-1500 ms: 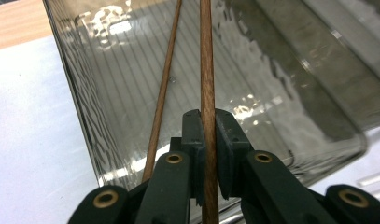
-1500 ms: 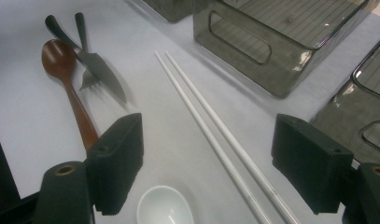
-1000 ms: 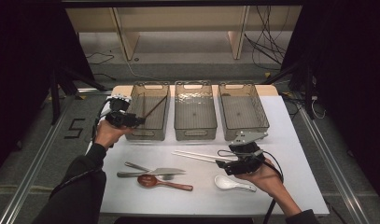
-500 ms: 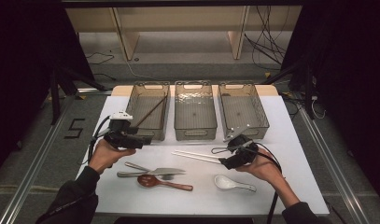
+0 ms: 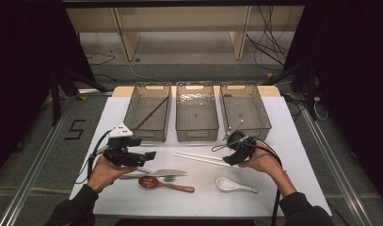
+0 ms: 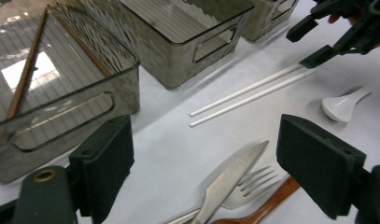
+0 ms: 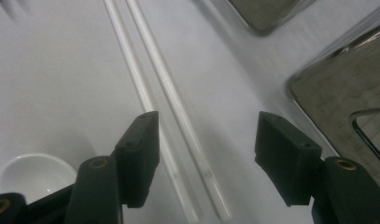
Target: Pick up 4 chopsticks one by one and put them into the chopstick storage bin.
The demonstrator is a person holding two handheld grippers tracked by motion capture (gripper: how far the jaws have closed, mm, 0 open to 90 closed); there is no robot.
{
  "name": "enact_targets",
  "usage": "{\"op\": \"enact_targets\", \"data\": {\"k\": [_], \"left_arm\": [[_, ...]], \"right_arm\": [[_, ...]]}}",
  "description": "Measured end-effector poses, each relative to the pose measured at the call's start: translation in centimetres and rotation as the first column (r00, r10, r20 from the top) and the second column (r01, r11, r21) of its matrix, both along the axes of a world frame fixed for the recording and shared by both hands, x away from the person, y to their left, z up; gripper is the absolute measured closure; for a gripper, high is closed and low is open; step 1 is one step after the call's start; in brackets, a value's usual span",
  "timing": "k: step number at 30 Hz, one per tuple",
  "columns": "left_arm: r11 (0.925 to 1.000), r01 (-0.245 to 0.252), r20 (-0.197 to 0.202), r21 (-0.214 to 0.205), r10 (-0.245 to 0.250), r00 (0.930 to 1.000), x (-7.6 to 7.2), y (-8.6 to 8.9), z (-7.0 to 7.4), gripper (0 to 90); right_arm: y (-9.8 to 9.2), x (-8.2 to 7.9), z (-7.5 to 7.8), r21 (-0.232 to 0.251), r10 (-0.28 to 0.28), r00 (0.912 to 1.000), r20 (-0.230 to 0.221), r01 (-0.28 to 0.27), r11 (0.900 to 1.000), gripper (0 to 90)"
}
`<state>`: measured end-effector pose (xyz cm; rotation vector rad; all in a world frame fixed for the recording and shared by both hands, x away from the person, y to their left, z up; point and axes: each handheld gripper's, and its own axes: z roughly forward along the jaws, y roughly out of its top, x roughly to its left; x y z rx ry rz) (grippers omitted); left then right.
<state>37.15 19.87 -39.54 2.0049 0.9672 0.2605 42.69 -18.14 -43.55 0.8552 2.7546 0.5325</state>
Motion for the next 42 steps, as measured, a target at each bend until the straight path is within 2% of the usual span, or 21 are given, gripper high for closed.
{"op": "enact_targets", "data": {"k": [4, 8, 10, 14, 18, 24, 29, 40, 42], "left_arm": [[0.9997, -0.005, -0.006, -0.024, 0.005, 1.0, -0.5, 0.0, 0.0, 17.7], [1.0, 0.002, -0.002, -0.009, -0.002, 1.0, -0.6, 0.1, -0.5, 16.6], [1.0, -0.006, -0.006, -0.003, 0.006, 1.0, -0.7, 0.2, -0.7, 16.3], [1.0, -0.005, 0.019, 0.008, 0.005, 0.9998, -1.1, 0.1, -0.6, 15.7], [0.9996, 0.013, 0.041, 0.024, -0.014, 0.9991, -1.4, 0.3, -0.7, 15.3], [0.9999, 0.012, 0.044, 0.006, -0.012, 0.9989, -1.8, 0.6, -0.8, 15.3], [0.9993, 0.022, 0.034, 0.03, -0.023, 0.9992, -1.8, 0.3, -1.2, 15.3], [0.9991, 0.023, 0.036, 0.035, -0.024, 0.9991, -1.8, 0.2, -1.3, 15.3], [0.999, 0.026, 0.035, 0.036, -0.028, 0.999, -1.8, 0.1, -1.3, 15.4]], "right_arm": [[0.0, 0.1, -0.2, -0.012, 0.006, 1.0, -0.005, -0.006, 0.9999, 42.3], [0.0, 0.3, -0.2, -0.045, 0.028, 0.9996, -0.01, -0.028, 0.9986, 41.9], [0.0, 0.4, -0.1, -0.047, 0.028, 0.9996, -0.01, -0.028, 0.9985, 42.5], [0.1, 0.5, -0.1, -0.056, 0.037, 0.9991, -0.021, -0.038, 0.9977, 44.3], [0.1, 0.6, -0.4, -0.072, 0.055, 0.9978, -0.037, -0.058, 0.9957, 47.8], [0.2, 0.7, -0.7, -0.092, 0.07, 0.9959, -0.057, -0.075, 0.9929, 52.7], [0.2, 0.7, -0.9, -0.107, 0.084, 0.9942, -0.068, -0.091, 0.9901, 56.3], [0.5, 0.9, -1.4, -0.145, 0.098, 0.9891, -0.11, -0.113, 0.9829, 68.3], [0.5, 0.9, -1.6, -0.162, 0.105, 0.9864, -0.126, -0.125, 0.9788, 70.3]]}}
